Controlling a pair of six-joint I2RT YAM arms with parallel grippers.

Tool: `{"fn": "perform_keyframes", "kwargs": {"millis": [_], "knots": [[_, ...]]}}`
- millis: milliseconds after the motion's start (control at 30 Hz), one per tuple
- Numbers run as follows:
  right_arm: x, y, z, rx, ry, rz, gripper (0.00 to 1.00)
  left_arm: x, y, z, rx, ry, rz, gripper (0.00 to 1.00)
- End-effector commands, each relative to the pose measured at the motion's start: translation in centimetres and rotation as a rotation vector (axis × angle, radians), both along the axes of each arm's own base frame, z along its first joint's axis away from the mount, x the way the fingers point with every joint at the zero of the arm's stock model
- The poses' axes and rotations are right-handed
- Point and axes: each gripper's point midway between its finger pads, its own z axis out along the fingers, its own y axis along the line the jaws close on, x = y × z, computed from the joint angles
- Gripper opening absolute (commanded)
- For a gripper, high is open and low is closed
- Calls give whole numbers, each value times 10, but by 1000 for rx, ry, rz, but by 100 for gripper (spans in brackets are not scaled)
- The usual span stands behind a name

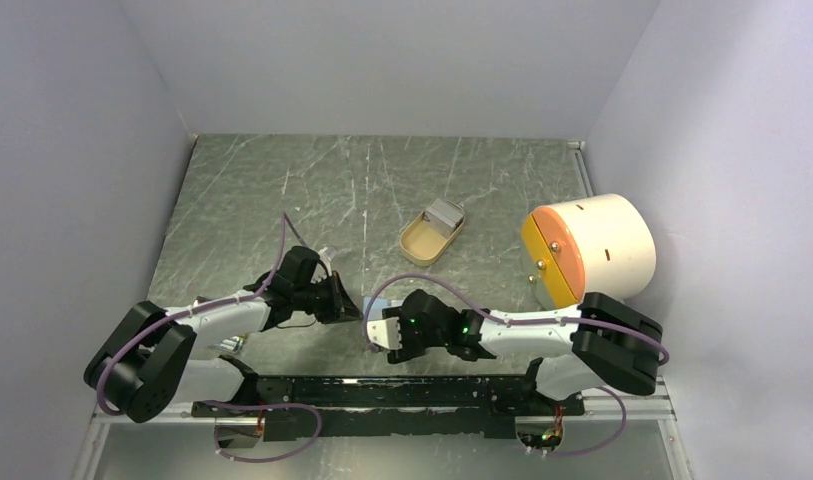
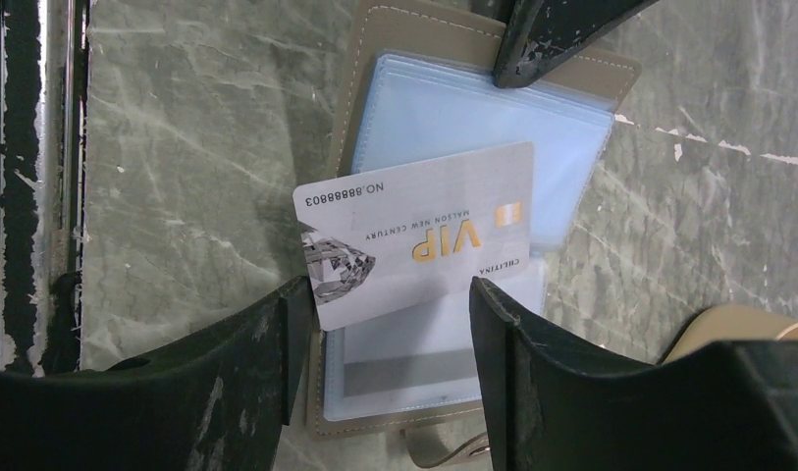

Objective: Put the credit cards into the card holder
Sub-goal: Insert the credit card into the card holder.

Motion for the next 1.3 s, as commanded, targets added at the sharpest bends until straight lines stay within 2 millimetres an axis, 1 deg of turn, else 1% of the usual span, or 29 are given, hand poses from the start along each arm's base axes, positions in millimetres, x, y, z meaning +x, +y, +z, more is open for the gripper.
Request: {"fn": "perform_keyframes", "kwargs": {"millis": [0,100,433,600,867,1000,1133,1267], "knots": [[3,6,1,-1,-38,18,63,-1,-1,4,-24,-21,-20,9],[8,9,5,12,-53,-6,62,-1,-2,3,-26,-18,-23,9],[15,18,13,63,-51,-55,58,-1,-3,3,-31,-15,-28,9],[12,24,17,82,-33,-46,58,-1,-3,1,-26,-11,-30,9],[12,26,22,112,-17,-57,61,-1,-3,-1,-21,-5,-33,9],[15,26,19,110,-21,-78,56,-1,-3,0,-23,-7,-32,9],[18,28,22,128,-24,-96,52,-2,-3,-1,-25,-5,-32,9],[23,30,24,138,-32,-118,51,-2,-3,-1,-26,-6,-33,9]]}}
